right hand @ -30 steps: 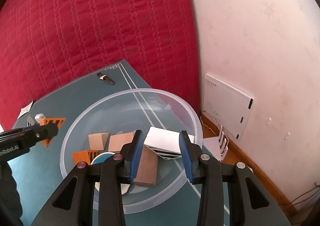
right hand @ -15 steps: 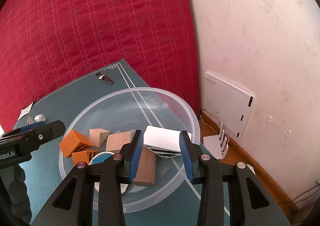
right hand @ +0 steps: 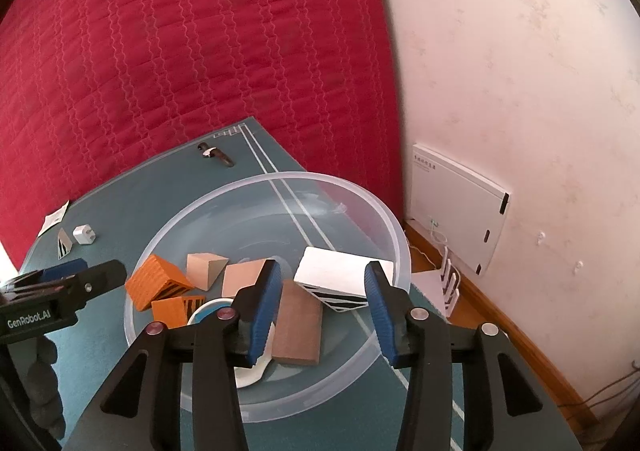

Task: Organize rigid objects
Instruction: 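Withdraw both grippers from the bin toward the remaining objects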

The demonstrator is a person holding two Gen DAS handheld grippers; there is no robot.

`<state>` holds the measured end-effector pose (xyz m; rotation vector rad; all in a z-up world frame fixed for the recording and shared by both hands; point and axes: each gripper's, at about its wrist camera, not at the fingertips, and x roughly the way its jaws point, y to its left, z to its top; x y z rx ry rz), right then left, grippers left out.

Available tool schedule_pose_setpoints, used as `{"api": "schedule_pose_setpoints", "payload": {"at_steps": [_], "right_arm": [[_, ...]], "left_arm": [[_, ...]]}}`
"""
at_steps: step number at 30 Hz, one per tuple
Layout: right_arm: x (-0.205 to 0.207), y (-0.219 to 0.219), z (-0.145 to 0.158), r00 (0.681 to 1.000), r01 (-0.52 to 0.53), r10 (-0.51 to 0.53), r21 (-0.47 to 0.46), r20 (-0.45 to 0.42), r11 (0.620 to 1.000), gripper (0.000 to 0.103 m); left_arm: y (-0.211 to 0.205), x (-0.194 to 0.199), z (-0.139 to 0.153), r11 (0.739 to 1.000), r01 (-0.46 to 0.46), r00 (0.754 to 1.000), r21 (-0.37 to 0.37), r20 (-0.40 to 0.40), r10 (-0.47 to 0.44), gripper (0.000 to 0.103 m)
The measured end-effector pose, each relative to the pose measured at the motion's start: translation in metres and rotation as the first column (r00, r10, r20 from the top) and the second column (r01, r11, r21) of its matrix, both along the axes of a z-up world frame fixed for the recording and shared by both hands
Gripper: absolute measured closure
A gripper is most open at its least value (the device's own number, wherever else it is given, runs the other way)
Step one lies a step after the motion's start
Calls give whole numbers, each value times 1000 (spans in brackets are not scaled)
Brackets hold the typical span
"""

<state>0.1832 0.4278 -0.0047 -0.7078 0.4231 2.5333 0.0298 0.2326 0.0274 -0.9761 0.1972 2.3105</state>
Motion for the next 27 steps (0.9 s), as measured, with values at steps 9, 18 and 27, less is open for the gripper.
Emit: {"api": "schedule_pose_setpoints", "payload": {"at_steps": [9,18,27], "right_arm": [[-1,0,0,1000,0,0,1,0,1000,57],[0,-2,1,1000,0,0,15,-2,1000,57],[0,-16,6,1000,-8,8,49,-9,999,55]], "left_arm": [[5,-7,-18,998,-10,1000,-54,21,11,9],[15,-16,-28,995,-19,1000,-97,0,19,4],[8,-18,-22,996,-22,1000,-87,5,23,3]]}}
